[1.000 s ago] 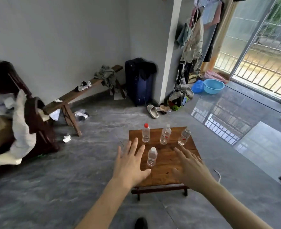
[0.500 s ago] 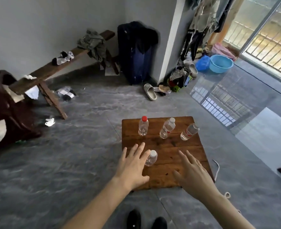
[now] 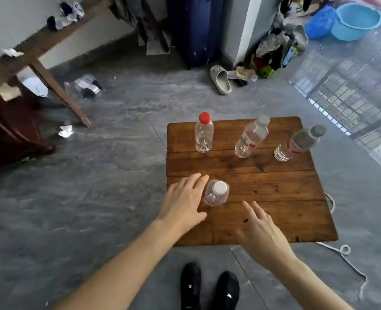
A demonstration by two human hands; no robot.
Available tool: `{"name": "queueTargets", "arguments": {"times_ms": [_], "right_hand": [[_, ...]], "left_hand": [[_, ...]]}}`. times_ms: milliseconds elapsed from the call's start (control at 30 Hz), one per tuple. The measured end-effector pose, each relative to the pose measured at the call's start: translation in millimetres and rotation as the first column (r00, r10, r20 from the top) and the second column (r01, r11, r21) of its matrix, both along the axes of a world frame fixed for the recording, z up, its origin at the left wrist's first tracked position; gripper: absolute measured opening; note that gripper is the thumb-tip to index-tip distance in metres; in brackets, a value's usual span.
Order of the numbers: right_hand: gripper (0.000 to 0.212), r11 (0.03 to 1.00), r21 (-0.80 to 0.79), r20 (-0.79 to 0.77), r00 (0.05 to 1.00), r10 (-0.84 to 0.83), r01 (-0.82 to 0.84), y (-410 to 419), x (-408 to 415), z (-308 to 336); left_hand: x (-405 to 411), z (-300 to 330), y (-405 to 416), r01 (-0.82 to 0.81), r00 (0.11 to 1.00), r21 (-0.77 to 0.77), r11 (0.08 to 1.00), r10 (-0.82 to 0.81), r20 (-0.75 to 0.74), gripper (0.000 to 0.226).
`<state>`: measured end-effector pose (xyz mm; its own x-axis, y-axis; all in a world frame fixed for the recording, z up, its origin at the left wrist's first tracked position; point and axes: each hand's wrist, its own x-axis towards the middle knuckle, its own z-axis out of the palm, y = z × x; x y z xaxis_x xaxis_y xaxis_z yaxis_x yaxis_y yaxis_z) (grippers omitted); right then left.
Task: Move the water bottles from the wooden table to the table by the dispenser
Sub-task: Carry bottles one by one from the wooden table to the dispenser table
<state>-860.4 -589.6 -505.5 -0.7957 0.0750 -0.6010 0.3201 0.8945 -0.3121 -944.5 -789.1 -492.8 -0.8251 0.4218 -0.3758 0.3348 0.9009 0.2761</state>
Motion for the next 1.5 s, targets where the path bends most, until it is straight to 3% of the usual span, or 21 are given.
{"name": "queueTargets", "arguments": {"times_ms": [133, 333, 533, 733, 800, 867, 933, 1000, 1067, 1200, 1500], "right_hand": [[0.081, 0.999, -0.028, 0.012, 1.0, 0.024, -0.023, -5, -3, -46], [0.083, 0.995, -0.085, -0.092, 0.994, -0.057, 0.049, -7, -29, -98], [0.083, 0.977, -0.209, -0.158, 0.984, -0.078, 0.044, -16, -38, -128], [0.072, 0.891, -0.423, -0.097, 0.969, -0.227, 0.166, -21, -40, -131], [0.061, 0.802, -0.513, 0.033, 0.94, -0.338, 0.306, -22, -42, -126], [0.052, 0.626, -0.619, 0.19, 0.864, -0.466, 0.474, -19, -44, -115], [0.048, 0.312, -0.686, 0.399, 0.698, -0.594, 0.657, -14, -50, -99], [0.047, -0.037, -0.651, 0.609, 0.492, -0.622, 0.758, -7, -55, -82], [0.049, -0.223, -0.586, 0.725, 0.382, -0.573, 0.779, 1, -58, -63], [0.044, -0.313, -0.548, 0.791, 0.359, -0.496, 0.776, 17, -64, -16], [0.04, -0.378, -0.599, 0.796, 0.472, -0.38, 0.706, 52, -55, 122]], "left_hand": [[-10, -42, 7, -0.043, 0.998, 0.091, 0.995, 0.04, 0.043, 0.11], [-12, -96, 8, -0.162, 0.973, 0.329, 0.93, 0.095, 0.21, 0.116], [-20, -113, 6, -0.207, 0.975, 0.528, 0.824, 0.125, 0.186, 0.08], [-19, -106, 8, -0.228, 0.973, 0.558, 0.798, 0.161, 0.168, 0.073], [-20, -94, 12, -0.237, 0.971, 0.587, 0.774, 0.197, 0.133, 0.075], [-22, -78, 16, -0.223, 0.974, 0.616, 0.755, 0.2, 0.108, 0.076], [-26, -57, 18, -0.183, 0.983, 0.634, 0.751, 0.162, 0.092, 0.077], [-31, -34, 20, -0.129, 0.991, 0.648, 0.75, 0.112, 0.069, 0.079], [-37, -8, 23, -0.075, 0.997, 0.658, 0.749, 0.067, 0.037, 0.081], [-46, 48, 32, 0.016, 1.0, 0.652, 0.758, -0.01, -0.013, 0.08], [-53, 205, 55, 0.122, 0.993, 0.668, 0.734, -0.087, -0.085, 0.074]]}}
